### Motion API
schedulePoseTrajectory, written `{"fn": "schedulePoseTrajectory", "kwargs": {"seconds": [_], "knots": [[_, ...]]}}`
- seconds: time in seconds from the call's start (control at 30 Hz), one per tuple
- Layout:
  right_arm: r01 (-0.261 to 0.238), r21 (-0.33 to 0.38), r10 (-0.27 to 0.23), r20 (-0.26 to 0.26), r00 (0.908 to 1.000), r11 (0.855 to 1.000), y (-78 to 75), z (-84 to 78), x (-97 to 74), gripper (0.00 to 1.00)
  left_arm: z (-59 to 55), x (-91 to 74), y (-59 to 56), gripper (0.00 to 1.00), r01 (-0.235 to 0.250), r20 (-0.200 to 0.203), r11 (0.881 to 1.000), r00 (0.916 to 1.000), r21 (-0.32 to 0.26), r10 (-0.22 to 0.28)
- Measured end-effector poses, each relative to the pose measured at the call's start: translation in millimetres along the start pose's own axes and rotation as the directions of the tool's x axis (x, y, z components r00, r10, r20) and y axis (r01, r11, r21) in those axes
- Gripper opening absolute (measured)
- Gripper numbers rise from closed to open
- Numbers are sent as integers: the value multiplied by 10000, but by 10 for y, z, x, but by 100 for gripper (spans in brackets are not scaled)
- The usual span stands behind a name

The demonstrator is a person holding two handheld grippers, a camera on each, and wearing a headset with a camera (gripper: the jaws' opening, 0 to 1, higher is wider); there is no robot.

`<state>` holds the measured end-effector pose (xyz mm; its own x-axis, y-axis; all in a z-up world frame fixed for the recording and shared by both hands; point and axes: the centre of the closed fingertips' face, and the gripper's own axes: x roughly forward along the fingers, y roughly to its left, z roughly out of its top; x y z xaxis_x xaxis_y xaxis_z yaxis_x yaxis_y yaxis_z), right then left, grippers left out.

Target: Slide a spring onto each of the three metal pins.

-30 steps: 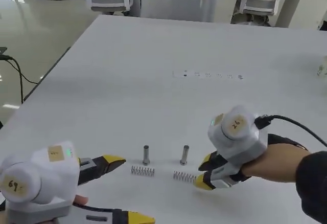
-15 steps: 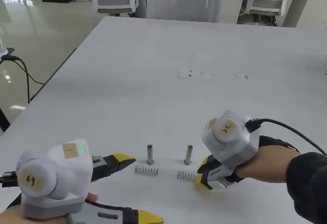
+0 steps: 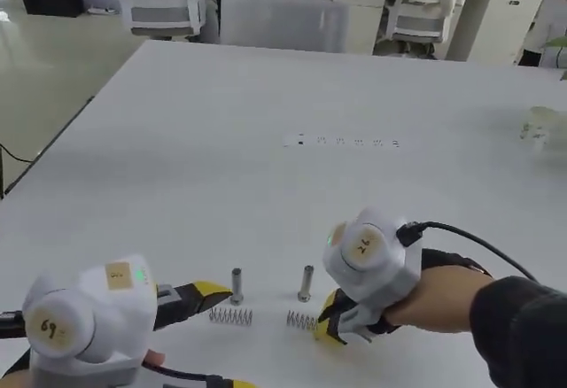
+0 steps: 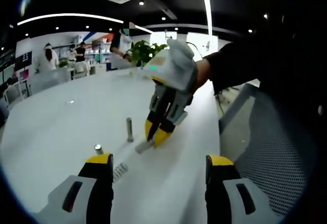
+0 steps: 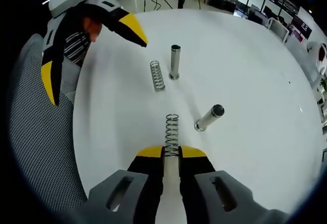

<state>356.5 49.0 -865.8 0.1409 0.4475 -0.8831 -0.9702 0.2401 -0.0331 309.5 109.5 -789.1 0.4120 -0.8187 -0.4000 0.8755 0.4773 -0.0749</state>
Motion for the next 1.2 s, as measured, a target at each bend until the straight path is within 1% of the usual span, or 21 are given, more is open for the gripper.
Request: {"fn": "schedulePoseTrajectory", "kwargs": {"seconds": [0.07, 0.17, 0.23, 0.3, 0.33, 0.43, 0.6, 0.67, 0.73, 0.8, 0.87, 0.93, 1.03, 1.13, 1.2], "knots": [[-22, -2, 22, -191, 9998, 10000, 7, -26, -23, 8, 15, 5, 14, 69, 28, 66, 10000, 10000, 36, -28], [-171, 48, 171, -84, 9998, 9998, 41, 2, -122, 8, 15, 31, 63, 67, 4, 179, 10000, 9998, -83, -3], [-494, 51, 494, -104, 9987, 9988, 111, 14, -204, 8, 8, 58, 52, 64, 82, 245, 9999, 9997, -108, -80], [-722, 66, 722, -54, 9974, 9974, 161, 34, -269, 8, -7, 93, 38, 60, 139, 188, 9999, 9997, -42, -138], [-1070, 128, 1071, -82, 9942, 9942, 228, 37, -320, 8, -11, 104, 33, 60, 160, 147, 9999, 9998, -49, -159], [-1314, -155, 1312, -154, 9912, 9912, 283, 78, -414, 8, 2, 126, 0, 57, 308, 165, 9995, 9994, 71, -309], [-1707, -536, 1698, -214, 9852, 9839, 376, 181, -528, 8, 38, 170, -1, 45, 450, 198, 9984, 9988, 330, -456], [-1820, -757, 1808, -229, 9833, 9804, 423, 215, -551, 8, 67, 188, -32, 40, 593, 264, 9969, 9978, 514, -607], [-1995, -941, 1968, -378, 9797, 9754, 466, 219, -569, 8, 84, 200, -60, 34, 695, 296, 9956, 9970, 623, -714], [-2033, -1080, 1997, -429, 9789, 9731, 483, 243, -583, 8, 95, 212, -95, 30, 806, 296, 9937, 9961, 775, -831], [-2238, -1141, 2192, -522, 9743, 9679, 514, 257, -600, 8, 99, 217, -116, 27, 857, 303, 9927, 9956, 848, -886], [-2282, -1242, 2231, -532, 9733, 9657, 524, 277, -608, 8, 98, 221, -123, 25, 859, 299, 9923, 9956, 893, -888], [-2430, -1366, 2354, -696, 9694, 9604, 545, 287, -619, 8, 103, 225, -146, 18, 922, 325, 9912, 9949, 947, -956], [-2694, -1411, 2598, -827, 9621, 9526, 585, 299, -636, 8, 113, 230, -176, 17, 1007, 358, 9893, 9938, 1056, -1050], [-2792, -1438, 2676, -949, 9589, 9494, 610, 296, -639, 8, 130, 232, -198, 16, 1070, 406, 9873, 9928, 1171, -1124]]}}
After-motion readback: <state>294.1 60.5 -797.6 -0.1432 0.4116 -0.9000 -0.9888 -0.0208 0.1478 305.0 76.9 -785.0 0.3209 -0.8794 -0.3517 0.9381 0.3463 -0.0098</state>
